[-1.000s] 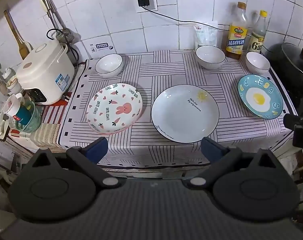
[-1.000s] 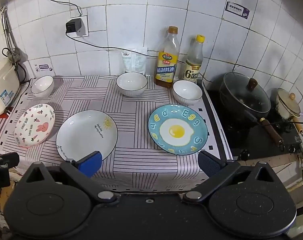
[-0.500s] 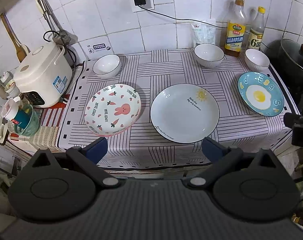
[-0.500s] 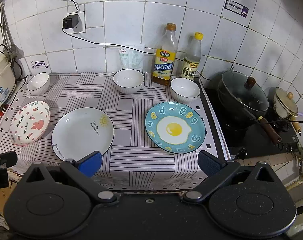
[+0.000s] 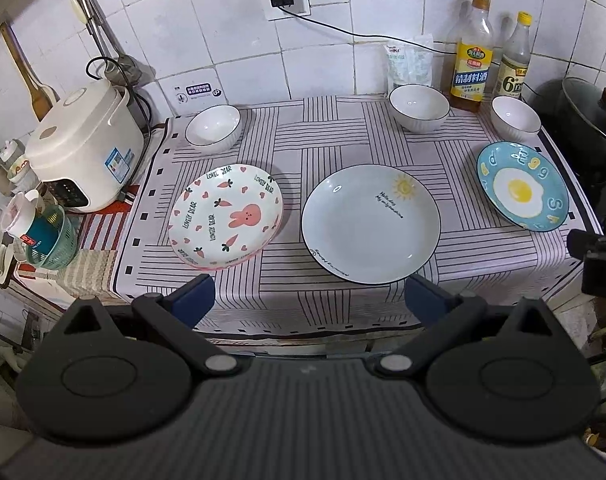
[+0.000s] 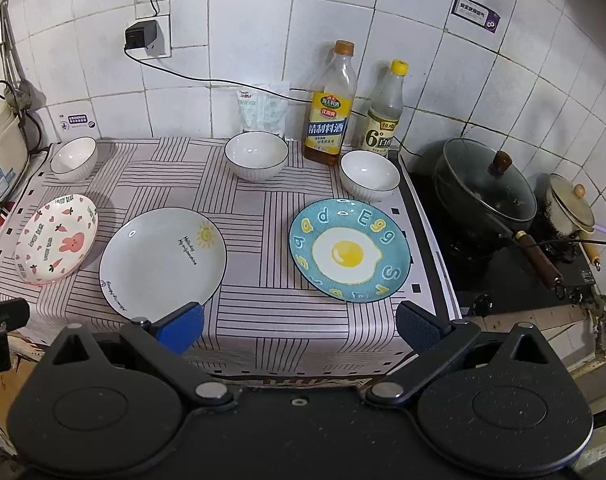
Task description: Organize plates and bowls
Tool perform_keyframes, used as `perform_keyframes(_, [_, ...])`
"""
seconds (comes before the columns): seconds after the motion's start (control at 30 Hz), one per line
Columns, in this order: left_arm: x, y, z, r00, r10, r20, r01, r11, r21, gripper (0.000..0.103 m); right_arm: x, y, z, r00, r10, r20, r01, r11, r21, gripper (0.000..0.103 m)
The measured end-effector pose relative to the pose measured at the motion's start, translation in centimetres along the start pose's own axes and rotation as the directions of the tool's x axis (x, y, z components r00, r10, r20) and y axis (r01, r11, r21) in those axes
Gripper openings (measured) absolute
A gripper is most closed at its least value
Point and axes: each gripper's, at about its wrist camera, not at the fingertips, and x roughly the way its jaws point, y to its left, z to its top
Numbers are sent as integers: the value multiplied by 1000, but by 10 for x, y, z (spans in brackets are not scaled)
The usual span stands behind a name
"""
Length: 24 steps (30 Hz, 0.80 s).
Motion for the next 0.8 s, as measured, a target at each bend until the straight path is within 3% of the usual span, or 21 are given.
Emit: perform_keyframes(0.8, [-10, -4, -7, 998, -31, 55, 32, 999, -23, 103, -8, -3, -5, 997, 13, 78, -11, 1000, -19, 103])
